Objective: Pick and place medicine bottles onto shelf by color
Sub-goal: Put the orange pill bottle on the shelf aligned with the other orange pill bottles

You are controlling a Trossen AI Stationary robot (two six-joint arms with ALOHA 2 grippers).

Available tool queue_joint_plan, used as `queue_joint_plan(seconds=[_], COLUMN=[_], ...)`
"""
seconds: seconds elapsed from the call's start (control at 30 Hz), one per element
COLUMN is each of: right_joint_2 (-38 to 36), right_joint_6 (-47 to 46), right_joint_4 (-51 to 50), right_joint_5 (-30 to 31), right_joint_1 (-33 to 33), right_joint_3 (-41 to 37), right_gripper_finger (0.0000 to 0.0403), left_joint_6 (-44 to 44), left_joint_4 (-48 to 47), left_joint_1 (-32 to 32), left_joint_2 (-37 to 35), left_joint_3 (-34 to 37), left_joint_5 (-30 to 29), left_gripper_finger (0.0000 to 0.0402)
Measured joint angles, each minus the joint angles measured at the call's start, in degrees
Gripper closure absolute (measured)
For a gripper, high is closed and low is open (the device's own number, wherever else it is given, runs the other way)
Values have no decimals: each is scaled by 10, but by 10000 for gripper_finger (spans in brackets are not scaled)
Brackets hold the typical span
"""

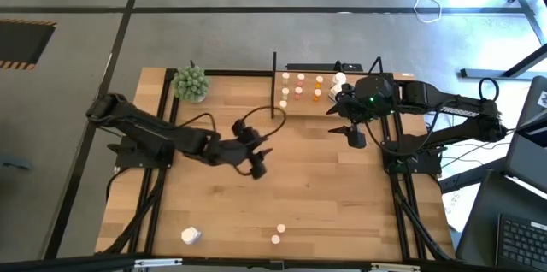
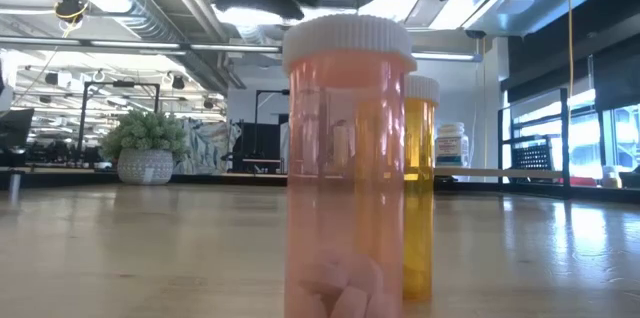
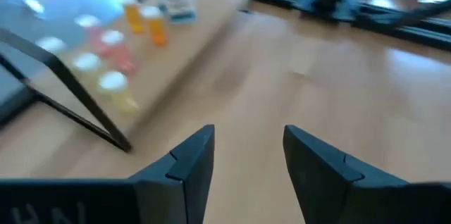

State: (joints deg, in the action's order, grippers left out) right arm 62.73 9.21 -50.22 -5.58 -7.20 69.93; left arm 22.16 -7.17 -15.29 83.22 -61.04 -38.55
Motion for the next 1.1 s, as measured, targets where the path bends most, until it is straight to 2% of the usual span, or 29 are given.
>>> queue_joint_plan(seconds=[0.23, 0.43, 0.53, 0.73, 1.1], right_joint_2=[0, 0, 0, 0, 2], right_joint_6=[0, 0, 21, 31, 31], right_joint_4=[2, 3, 8, 13, 48], right_joint_5=[0, 0, 0, 0, 0], right_joint_1=[0, 0, 0, 0, 0], right_joint_3=[0, 0, 0, 0, 0], right_gripper_finger=[130, 130, 130, 130, 130], left_joint_6=[69, 175, 206, 227, 227], left_joint_4=[-68, -149, -169, -183, -204], left_joint_1=[-55, -77, -85, -108, -153], left_joint_2=[-38, -37, -37, -37, -5], left_joint_3=[-11, -17, -17, -17, -18], left_joint_5=[67, 218, 273, 307, 296], left_gripper_finger=[237, 237, 237, 237, 237])
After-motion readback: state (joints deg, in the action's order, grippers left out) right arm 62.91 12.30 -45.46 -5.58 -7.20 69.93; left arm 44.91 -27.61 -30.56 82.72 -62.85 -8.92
